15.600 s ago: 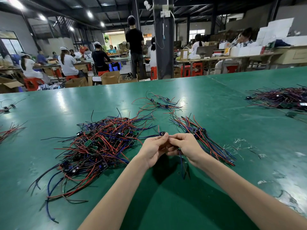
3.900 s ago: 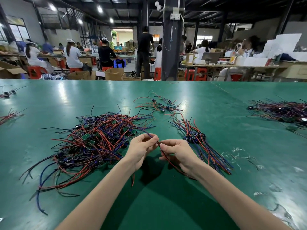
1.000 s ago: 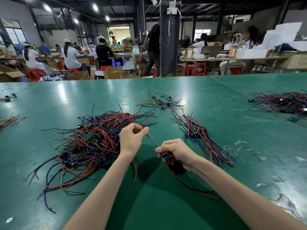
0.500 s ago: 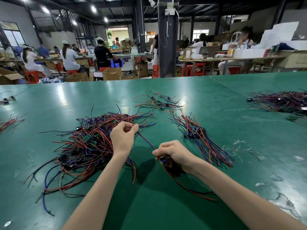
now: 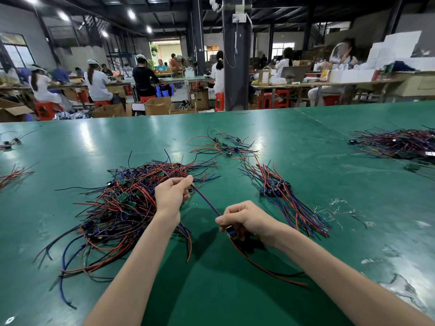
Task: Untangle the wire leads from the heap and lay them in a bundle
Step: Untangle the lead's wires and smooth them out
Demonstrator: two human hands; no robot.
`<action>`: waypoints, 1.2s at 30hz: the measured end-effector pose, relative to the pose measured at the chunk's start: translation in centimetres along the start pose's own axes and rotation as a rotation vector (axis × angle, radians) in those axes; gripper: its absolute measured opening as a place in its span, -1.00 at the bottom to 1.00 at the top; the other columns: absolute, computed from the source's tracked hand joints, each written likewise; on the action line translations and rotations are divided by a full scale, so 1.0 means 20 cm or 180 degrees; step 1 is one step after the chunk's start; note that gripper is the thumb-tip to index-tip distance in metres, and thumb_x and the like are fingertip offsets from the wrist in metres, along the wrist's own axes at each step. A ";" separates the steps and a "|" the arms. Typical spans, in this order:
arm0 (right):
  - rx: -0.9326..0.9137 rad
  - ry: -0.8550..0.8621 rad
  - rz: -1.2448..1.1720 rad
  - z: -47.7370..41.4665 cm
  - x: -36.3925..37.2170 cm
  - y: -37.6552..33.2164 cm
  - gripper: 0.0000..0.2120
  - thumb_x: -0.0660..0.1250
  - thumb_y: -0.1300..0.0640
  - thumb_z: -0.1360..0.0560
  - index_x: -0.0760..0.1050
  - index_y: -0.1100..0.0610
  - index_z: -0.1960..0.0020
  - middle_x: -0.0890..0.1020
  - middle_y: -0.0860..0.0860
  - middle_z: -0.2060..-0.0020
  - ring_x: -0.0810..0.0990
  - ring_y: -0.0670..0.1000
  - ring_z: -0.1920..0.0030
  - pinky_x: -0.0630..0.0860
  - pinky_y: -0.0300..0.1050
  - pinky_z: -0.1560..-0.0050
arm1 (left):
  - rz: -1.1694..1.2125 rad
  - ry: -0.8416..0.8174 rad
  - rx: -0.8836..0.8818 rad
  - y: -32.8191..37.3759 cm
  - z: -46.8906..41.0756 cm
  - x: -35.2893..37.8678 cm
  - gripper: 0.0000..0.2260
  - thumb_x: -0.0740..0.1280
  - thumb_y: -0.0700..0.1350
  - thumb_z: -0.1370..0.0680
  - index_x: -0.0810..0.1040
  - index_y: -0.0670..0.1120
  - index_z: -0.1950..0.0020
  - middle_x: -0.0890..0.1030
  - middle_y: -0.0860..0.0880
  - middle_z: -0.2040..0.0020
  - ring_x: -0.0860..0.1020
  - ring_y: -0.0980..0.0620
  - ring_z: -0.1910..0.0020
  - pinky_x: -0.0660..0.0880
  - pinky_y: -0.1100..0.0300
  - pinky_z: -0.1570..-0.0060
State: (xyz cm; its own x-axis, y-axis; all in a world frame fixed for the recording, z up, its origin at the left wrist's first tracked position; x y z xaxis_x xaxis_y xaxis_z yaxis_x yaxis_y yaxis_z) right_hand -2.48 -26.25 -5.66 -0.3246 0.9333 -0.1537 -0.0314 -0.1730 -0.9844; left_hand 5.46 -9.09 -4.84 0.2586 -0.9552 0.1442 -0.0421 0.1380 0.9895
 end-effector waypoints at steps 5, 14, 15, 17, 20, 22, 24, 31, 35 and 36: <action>-0.0003 -0.0141 0.0159 0.01 0.01 0.00 -0.76 0.40 0.20 -0.47 0.53 0.13 0.38 0.59 -0.07 0.50 0.43 -0.14 0.57 0.33 -0.31 0.57 | 0.1023 -0.0337 -0.0936 -0.04 0.03 0.05 -0.85 0.42 -0.26 -0.46 0.53 -0.24 0.28 0.46 -0.01 0.53 0.38 0.17 0.60 0.39 0.38 0.58; 0.0021 -0.0071 0.0318 0.01 0.01 0.01 -0.84 0.40 0.20 -0.47 0.58 0.18 0.28 0.55 -0.05 0.55 0.47 -0.15 0.57 0.36 -0.32 0.57 | 0.1486 -0.0915 -0.1414 -0.04 0.08 0.11 -0.73 0.38 -0.18 -0.50 0.55 -0.22 0.40 0.41 0.00 0.54 0.37 0.16 0.61 0.45 0.37 0.54; 0.0027 -0.0032 0.0286 0.01 0.01 0.01 -0.85 0.41 0.21 -0.47 0.57 0.18 0.27 0.56 -0.04 0.54 0.47 -0.14 0.58 0.36 -0.31 0.58 | 0.1539 -0.0914 -0.1436 -0.03 0.08 0.11 -0.73 0.38 -0.19 -0.50 0.55 -0.22 0.41 0.41 0.00 0.54 0.38 0.15 0.61 0.45 0.37 0.54; 0.0036 0.0031 0.0230 0.00 0.01 0.01 -0.85 0.43 0.22 -0.45 0.55 0.18 0.29 0.56 -0.01 0.54 0.47 -0.13 0.59 0.37 -0.30 0.59 | 0.1632 -0.0903 -0.1461 -0.03 0.09 0.11 -0.77 0.38 -0.19 -0.50 0.52 -0.22 0.35 0.41 0.00 0.54 0.38 0.16 0.61 0.45 0.37 0.54; 0.0033 0.0055 0.0183 0.00 0.00 0.01 -0.81 0.44 0.21 -0.44 0.52 0.18 0.32 0.56 0.00 0.53 0.47 -0.11 0.59 0.39 -0.29 0.58 | 0.1753 -0.0882 -0.1494 -0.03 0.09 0.12 -0.79 0.37 -0.19 -0.51 0.49 -0.22 0.31 0.39 0.01 0.55 0.38 0.16 0.61 0.45 0.37 0.53; 0.0007 0.0023 0.0175 0.00 0.01 0.01 -0.80 0.45 0.21 -0.43 0.51 0.18 0.33 0.56 0.01 0.52 0.48 -0.11 0.58 0.40 -0.28 0.57 | 0.1784 -0.0889 -0.1499 -0.03 0.09 0.12 -0.78 0.36 -0.19 -0.52 0.50 -0.22 0.32 0.38 0.01 0.55 0.37 0.16 0.62 0.46 0.38 0.52; -0.0025 -0.0070 0.0198 0.00 0.01 0.01 -0.80 0.46 0.21 -0.43 0.51 0.17 0.33 0.57 0.03 0.51 0.48 -0.09 0.58 0.40 -0.28 0.56 | 0.1787 -0.0936 -0.1512 -0.03 0.10 0.13 -0.75 0.36 -0.19 -0.52 0.51 -0.23 0.34 0.37 0.01 0.54 0.34 0.17 0.63 0.45 0.37 0.54; -0.0044 -0.0253 0.0210 0.01 0.02 0.01 -0.80 0.47 0.21 -0.41 0.52 0.14 0.35 0.57 0.00 0.51 0.48 -0.09 0.55 0.39 -0.31 0.52 | 0.1508 -0.0851 -0.1160 -0.03 0.08 0.14 -0.81 0.33 -0.23 -0.53 0.50 -0.22 0.29 0.44 -0.01 0.54 0.34 0.17 0.63 0.40 0.37 0.58; -0.0030 -0.0204 0.0141 0.01 0.02 0.00 -0.77 0.46 0.23 -0.41 0.49 0.13 0.37 0.56 -0.01 0.53 0.48 -0.11 0.57 0.37 -0.33 0.55 | 0.0574 -0.0315 0.0075 0.01 0.04 0.07 -0.88 0.38 -0.26 -0.50 0.49 -0.16 0.22 0.54 0.00 0.44 0.39 0.14 0.53 0.40 0.35 0.47; -0.0024 -0.0208 0.0119 0.02 0.01 0.00 -0.77 0.46 0.24 -0.41 0.48 0.13 0.37 0.56 -0.01 0.53 0.48 -0.12 0.57 0.36 -0.33 0.55 | 0.0130 -0.0193 0.0441 0.03 0.04 0.05 -0.86 0.40 -0.25 -0.49 0.50 -0.14 0.24 0.53 0.01 0.43 0.39 0.13 0.49 0.39 0.35 0.43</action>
State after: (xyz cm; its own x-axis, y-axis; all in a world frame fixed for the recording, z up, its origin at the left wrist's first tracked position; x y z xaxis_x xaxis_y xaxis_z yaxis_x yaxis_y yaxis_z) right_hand -2.88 -26.08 -5.71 -0.3864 0.9036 -0.1847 -0.0110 -0.2047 -0.9788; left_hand 4.87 -10.21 -4.09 0.1954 -0.9641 0.1796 -0.1853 0.1435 0.9721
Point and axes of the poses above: each hand's wrist, its own z-axis away from the middle knuckle, its own x-axis out of the palm, y = z × x, the point moved 7 cm from there along -z, towards the middle knuckle
